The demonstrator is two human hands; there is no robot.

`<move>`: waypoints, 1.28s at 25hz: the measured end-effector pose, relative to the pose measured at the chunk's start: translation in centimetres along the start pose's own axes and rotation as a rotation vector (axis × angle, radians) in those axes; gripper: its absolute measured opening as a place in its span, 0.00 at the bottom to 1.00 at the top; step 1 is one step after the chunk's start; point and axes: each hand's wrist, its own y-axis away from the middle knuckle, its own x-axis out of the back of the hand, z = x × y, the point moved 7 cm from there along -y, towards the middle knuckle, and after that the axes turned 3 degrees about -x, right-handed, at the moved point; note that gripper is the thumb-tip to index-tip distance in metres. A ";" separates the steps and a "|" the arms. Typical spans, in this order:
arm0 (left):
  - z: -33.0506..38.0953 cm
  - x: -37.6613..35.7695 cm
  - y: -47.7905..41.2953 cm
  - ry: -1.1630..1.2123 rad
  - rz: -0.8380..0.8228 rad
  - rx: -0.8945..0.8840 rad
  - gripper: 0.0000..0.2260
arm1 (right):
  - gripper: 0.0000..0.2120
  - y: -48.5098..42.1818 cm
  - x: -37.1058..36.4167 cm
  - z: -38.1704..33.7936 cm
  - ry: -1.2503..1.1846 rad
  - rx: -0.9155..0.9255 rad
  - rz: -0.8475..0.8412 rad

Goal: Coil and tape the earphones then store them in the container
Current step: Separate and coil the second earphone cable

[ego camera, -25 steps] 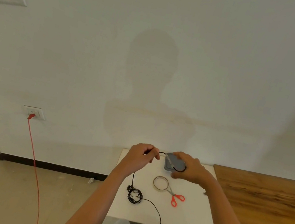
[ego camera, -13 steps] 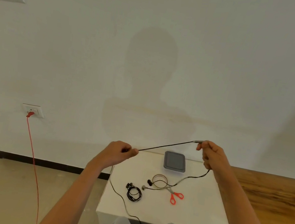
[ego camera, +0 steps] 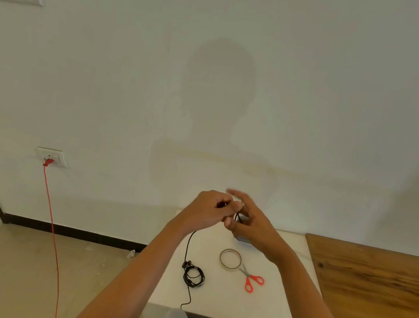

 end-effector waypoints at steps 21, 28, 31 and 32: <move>-1.1 1.1 1.3 0.223 -0.017 0.132 0.16 | 0.09 -0.3 1.4 -1.0 0.318 0.089 0.185; -7.7 1.3 5.1 0.299 -0.037 0.308 0.16 | 0.13 0.3 6.3 2.4 0.014 -0.111 0.573; -9.6 1.6 6.0 0.162 -0.064 0.401 0.18 | 0.11 0.4 7.3 4.2 -0.023 -0.187 0.688; -10.2 1.8 6.2 0.062 -0.088 0.434 0.20 | 0.11 0.3 7.4 4.9 -0.021 -0.214 0.693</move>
